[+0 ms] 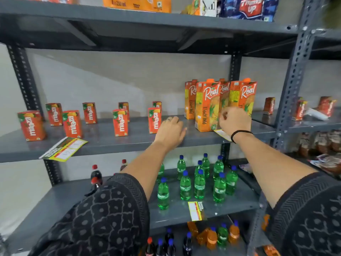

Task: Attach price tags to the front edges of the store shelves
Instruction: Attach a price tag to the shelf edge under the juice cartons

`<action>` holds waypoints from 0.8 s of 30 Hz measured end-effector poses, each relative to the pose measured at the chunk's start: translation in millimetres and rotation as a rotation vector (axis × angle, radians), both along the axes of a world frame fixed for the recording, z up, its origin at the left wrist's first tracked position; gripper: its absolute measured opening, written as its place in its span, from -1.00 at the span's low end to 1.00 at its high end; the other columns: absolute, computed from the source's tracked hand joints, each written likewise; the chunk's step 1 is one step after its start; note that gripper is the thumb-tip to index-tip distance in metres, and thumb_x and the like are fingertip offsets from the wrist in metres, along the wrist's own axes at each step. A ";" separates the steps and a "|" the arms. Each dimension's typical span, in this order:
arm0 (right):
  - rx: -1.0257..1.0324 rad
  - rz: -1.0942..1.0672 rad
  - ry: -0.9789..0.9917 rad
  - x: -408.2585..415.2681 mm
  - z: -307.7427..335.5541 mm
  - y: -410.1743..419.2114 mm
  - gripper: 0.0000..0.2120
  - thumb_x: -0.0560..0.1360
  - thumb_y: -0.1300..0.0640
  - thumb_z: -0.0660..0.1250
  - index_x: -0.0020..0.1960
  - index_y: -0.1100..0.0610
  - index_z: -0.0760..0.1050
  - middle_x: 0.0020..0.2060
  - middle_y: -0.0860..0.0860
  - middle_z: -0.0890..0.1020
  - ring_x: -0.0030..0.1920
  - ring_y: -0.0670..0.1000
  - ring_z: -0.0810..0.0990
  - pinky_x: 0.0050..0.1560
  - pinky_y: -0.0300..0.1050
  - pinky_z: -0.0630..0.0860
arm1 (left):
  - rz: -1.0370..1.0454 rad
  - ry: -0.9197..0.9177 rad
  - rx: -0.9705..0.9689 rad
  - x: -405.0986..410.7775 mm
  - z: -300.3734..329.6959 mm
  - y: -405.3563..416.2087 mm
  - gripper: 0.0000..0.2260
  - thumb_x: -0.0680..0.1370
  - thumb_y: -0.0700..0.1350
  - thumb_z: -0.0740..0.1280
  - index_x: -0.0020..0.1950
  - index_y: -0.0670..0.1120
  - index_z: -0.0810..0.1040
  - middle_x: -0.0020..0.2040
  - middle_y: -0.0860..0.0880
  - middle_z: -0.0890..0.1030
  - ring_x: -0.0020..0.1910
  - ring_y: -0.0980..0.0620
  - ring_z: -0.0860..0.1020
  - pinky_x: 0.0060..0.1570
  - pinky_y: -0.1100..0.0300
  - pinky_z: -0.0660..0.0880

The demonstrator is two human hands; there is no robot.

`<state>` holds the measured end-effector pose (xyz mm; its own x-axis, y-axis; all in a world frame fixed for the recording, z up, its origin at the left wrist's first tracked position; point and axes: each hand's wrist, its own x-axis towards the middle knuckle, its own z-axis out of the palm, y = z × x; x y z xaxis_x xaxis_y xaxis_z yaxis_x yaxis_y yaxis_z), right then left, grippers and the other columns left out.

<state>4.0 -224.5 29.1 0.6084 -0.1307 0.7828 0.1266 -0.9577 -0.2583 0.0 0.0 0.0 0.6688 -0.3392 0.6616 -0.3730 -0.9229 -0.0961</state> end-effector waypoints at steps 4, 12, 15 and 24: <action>0.170 -0.121 0.280 13.9 -10.6 -40.0 -0.81 0.40 0.14 0.39 -0.07 0.23 0.59 -0.08 0.23 0.66 -0.05 0.27 0.62 -0.19 0.01 0.51 | 0.014 0.177 -0.088 17.2 -15.0 -24.1 -0.66 0.62 0.02 0.11 0.08 -0.22 0.52 0.08 -0.19 0.53 0.11 -0.19 0.47 0.01 -0.04 0.44; 0.378 -0.037 0.516 51.4 -21.6 -79.6 -0.45 0.36 -0.08 0.49 0.21 0.21 0.48 0.17 0.20 0.59 0.13 0.24 0.57 0.03 0.01 0.53 | 0.108 0.114 -0.118 38.6 -39.5 -37.6 -0.58 0.62 0.08 -0.03 -0.03 -0.11 0.55 -0.03 -0.12 0.60 -0.06 -0.17 0.56 -0.24 0.07 0.37; 0.452 0.016 0.560 57.9 -16.9 -79.3 -0.43 0.34 -0.02 0.54 0.21 0.24 0.47 0.18 0.19 0.59 0.15 0.21 0.57 0.03 -0.01 0.52 | 0.125 0.100 -0.115 37.5 -41.8 -38.3 -0.59 0.61 0.08 -0.05 -0.02 -0.08 0.54 -0.02 -0.09 0.62 -0.09 -0.16 0.56 -0.24 0.08 0.38; 0.559 0.329 0.501 62.5 -12.8 -85.5 -0.63 0.39 0.07 0.52 0.10 0.23 0.60 0.04 0.02 0.62 0.09 0.08 0.56 0.10 -0.05 0.49 | 0.149 0.133 -0.120 35.8 -41.0 -41.3 -0.59 0.62 0.06 -0.05 0.07 -0.09 0.53 0.05 -0.12 0.62 -0.07 -0.18 0.57 -0.17 0.02 0.44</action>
<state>66.5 -310.0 16.3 0.9438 -0.1750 0.2803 0.1218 -0.6044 -0.7874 35.8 -41.3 -41.0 0.7898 -0.1545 0.5936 -0.2340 -0.9705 0.0588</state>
